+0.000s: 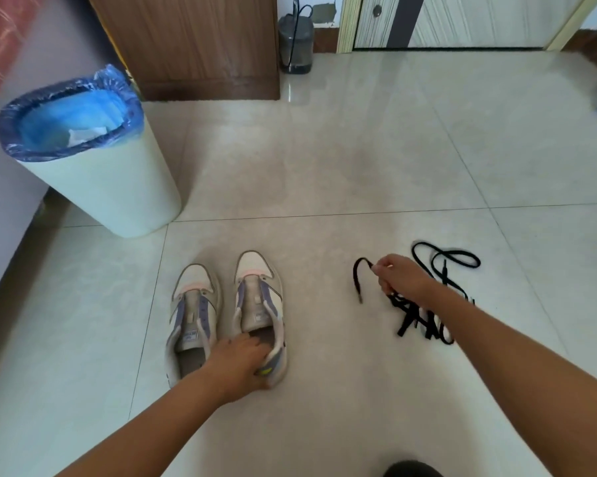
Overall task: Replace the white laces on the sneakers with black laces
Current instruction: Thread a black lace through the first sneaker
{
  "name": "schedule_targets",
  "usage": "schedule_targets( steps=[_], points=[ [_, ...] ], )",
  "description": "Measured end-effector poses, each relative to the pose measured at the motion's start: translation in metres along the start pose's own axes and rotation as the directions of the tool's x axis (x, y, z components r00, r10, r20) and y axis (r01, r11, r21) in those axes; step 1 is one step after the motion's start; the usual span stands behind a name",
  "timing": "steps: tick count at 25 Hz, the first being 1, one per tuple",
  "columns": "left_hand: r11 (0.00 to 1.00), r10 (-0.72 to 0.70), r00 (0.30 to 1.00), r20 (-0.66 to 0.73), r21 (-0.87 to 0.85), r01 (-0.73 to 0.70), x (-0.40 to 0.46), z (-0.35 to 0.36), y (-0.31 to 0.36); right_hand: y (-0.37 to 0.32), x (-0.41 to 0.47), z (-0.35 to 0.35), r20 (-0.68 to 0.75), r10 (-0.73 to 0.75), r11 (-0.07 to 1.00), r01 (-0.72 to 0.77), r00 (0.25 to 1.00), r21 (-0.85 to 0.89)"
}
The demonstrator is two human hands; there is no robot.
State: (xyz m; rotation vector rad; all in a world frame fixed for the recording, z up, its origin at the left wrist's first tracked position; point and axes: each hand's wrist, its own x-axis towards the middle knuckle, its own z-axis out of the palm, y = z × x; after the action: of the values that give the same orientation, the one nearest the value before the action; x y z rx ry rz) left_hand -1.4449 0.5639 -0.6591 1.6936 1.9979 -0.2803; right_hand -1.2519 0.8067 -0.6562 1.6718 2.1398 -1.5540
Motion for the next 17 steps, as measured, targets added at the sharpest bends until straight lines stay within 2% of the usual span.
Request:
schedule_targets(
  steps=[1, 3, 4, 6, 7, 8, 10, 12, 14, 17],
  points=[
    [0.998, -0.012, 0.998, -0.059, -0.055, 0.009, -0.002, -0.021, 0.008, -0.022, -0.004, -0.014, 0.109, -0.047, 0.999, 0.046, 0.993, 0.012],
    [0.965, -0.047, 0.956, -0.291, -0.26, -0.032, 0.002, -0.07, 0.023, -0.068, -0.023, -0.028, 0.33, -0.165, 0.969, 0.214, 0.929, -0.12],
    [0.912, -0.055, 0.936, -0.349, -0.398, -0.095, 0.01, -0.1, 0.031, -0.087, -0.033, -0.031, 0.406, -0.211, 0.947, 0.289, 0.889, -0.141],
    [0.685, 0.08, 0.956, -0.281, -0.682, -0.258, 0.026, -0.146, 0.051, -0.115, -0.048, -0.032, 0.466, -0.316, 0.917, 0.392, 0.826, -0.071],
    [0.583, 0.162, 0.957, -0.239, -0.76, -0.288, 0.034, -0.159, 0.061, -0.122, -0.053, -0.033, 0.456, -0.364, 0.908, 0.418, 0.812, -0.019],
    [0.536, 0.176, 0.964, -0.197, -0.803, -0.262, 0.042, -0.166, 0.067, -0.123, -0.055, -0.036, 0.429, -0.39, 0.907, 0.421, 0.815, 0.026],
    [0.55, 0.057, 0.993, -0.108, -0.826, -0.121, 0.058, -0.17, 0.07, -0.112, -0.058, -0.052, 0.342, -0.374, 0.922, 0.385, 0.862, 0.039],
    [0.491, -0.076, 0.992, -0.099, -0.87, -0.049, 0.067, -0.179, 0.068, -0.089, -0.06, -0.075, 0.259, -0.304, 0.948, 0.318, 0.917, -0.013],
    [0.308, -0.194, 0.962, -0.191, -0.943, -0.125, 0.068, -0.201, 0.058, -0.063, -0.06, -0.1, 0.171, -0.254, 0.963, 0.266, 0.952, -0.05],
    [-0.066, -0.385, 0.865, -0.321, -0.926, -0.373, 0.058, -0.241, 0.034, -0.021, -0.049, -0.135, -0.04, -0.199, 0.98, 0.199, 0.979, 0.013]
  ],
)
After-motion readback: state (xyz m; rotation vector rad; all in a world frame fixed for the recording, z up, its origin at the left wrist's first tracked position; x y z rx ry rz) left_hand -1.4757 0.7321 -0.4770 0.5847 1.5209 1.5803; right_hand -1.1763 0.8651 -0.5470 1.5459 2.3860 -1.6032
